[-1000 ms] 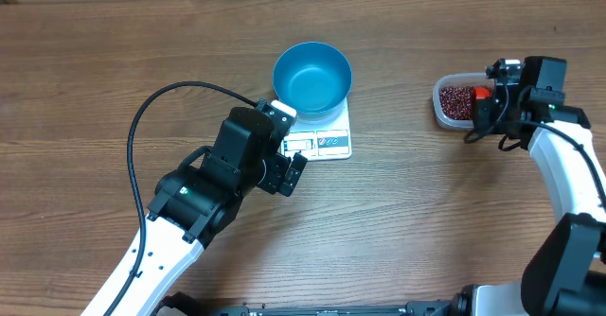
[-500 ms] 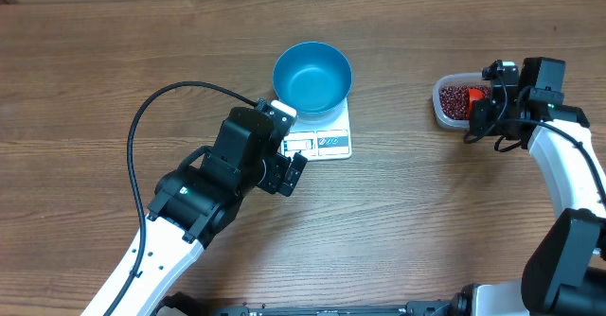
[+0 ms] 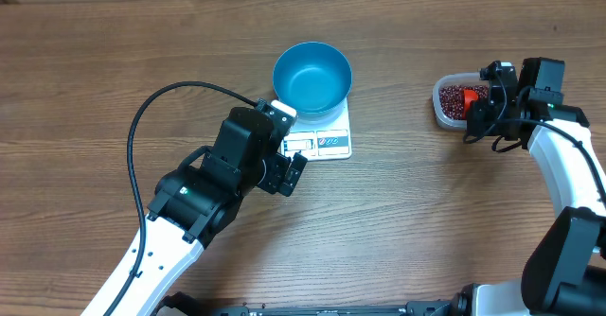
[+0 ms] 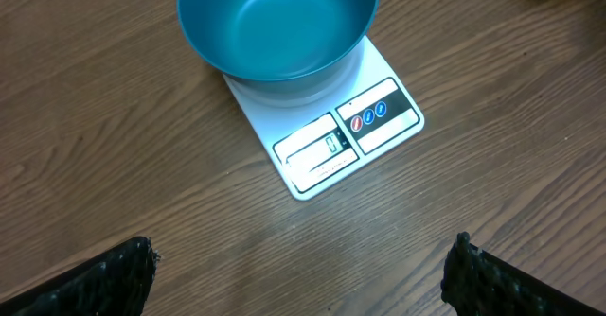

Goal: Scoop item into bowl and weigh 150g on scale
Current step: 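Dip the red scoop into the beans with the right gripper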

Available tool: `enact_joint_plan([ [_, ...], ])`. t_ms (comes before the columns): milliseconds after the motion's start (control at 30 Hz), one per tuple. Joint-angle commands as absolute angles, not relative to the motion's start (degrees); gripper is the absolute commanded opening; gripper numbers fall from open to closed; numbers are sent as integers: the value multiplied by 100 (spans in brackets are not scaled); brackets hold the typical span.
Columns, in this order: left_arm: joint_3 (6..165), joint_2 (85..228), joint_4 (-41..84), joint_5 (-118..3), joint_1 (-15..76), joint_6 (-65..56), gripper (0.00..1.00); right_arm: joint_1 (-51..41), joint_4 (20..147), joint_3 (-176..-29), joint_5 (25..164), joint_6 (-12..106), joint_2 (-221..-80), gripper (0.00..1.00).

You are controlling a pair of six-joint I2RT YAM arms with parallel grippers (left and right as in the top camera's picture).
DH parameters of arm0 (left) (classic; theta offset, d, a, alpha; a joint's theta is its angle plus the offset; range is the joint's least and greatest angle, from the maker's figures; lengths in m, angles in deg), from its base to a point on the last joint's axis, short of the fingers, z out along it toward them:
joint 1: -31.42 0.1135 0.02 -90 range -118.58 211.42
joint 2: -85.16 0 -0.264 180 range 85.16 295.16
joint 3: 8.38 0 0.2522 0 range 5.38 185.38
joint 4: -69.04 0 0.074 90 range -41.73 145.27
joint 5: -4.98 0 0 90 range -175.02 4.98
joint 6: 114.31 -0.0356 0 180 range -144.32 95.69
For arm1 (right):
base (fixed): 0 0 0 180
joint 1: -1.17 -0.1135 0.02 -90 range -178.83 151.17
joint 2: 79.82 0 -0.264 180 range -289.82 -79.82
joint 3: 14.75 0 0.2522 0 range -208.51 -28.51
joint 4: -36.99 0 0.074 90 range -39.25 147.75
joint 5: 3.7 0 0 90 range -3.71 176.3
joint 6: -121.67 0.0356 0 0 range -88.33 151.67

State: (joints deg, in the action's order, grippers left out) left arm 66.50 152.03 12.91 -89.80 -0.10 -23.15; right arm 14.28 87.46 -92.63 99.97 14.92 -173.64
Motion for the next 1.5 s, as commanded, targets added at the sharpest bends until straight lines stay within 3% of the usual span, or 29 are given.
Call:
enact_joint_plan([
  [0, 6615, 15238, 1308, -9032, -48, -2260, 100, 1417, 8748, -9221, 10421, 1470, -17419, 4],
  [400, 6615, 15238, 1308, -9032, -48, -2260, 100, 1607, 8746, -9221, 10755, 1736, -17426, 4],
  [733, 6615, 15238, 1308, -9032, -48, -2260, 100, 1887, 8772, -9221, 11000, 2877, -17753, 4],
  [1467, 6615, 15240, 1308, -9032, -48, -2260, 99, 2354, 8873, -9221, 12110, 2888, -17832, 4],
])
